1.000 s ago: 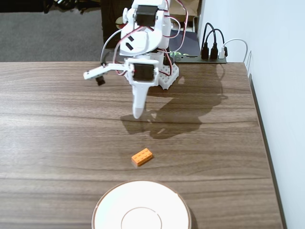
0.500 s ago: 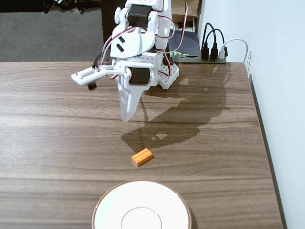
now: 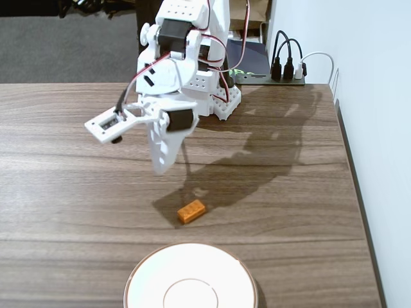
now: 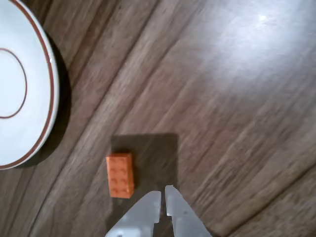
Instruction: Grasp a lego block and put it on the plate.
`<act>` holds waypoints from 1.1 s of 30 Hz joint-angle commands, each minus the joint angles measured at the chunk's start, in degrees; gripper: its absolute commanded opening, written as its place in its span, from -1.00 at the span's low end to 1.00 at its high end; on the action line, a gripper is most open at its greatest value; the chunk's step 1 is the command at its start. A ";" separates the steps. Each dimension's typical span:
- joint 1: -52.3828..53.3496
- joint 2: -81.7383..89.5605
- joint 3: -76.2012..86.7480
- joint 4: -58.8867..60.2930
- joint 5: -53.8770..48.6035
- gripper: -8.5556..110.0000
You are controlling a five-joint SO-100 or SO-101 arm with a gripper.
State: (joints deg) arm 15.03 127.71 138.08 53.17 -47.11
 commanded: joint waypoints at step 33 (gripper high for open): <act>-9.32 -29.36 -23.29 11.87 1.49 -0.47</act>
State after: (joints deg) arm 5.36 98.79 117.51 65.13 -44.38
